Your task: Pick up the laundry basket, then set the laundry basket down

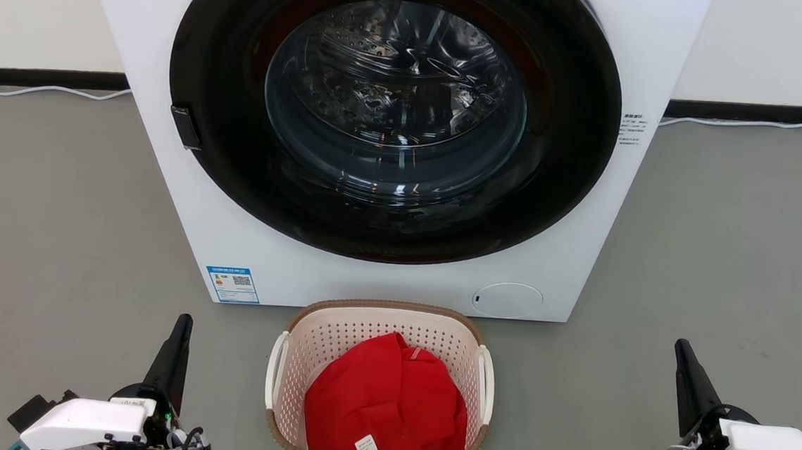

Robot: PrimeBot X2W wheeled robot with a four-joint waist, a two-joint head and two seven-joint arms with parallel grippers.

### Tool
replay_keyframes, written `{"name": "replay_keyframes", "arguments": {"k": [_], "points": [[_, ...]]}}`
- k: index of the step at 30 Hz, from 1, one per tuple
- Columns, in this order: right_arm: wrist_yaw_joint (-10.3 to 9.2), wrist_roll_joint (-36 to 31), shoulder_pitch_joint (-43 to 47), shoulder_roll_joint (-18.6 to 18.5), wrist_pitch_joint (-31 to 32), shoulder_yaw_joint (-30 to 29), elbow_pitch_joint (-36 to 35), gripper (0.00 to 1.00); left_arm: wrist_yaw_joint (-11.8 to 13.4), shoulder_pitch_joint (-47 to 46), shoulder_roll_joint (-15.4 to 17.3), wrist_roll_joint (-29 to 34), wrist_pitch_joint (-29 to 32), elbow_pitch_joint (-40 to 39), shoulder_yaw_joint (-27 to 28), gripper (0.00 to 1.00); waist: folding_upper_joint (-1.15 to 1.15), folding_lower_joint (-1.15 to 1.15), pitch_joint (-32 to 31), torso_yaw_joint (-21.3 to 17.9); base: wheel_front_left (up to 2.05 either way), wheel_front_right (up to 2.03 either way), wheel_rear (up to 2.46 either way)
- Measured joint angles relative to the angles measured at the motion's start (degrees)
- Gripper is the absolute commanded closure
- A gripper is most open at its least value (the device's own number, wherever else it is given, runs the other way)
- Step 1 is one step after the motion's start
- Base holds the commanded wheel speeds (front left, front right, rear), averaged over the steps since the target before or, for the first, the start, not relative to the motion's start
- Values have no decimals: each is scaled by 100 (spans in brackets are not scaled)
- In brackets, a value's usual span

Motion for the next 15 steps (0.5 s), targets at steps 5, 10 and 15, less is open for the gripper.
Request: {"name": "replay_keyframes", "arguments": {"k": [5,10,15], "points": [[0,0,0,0,0,0,0,100,0,0,0,-1,0,0,0,100,0,0,0,0,0,0,0],[0,0,0,0,0,0,0,100,0,0,0,-1,0,0,0,100,0,0,0,0,0,0,0],[0,0,0,0,0,0,0,100,0,0,0,-1,0,0,0,100,0,0,0,0,0,0,0]]}}
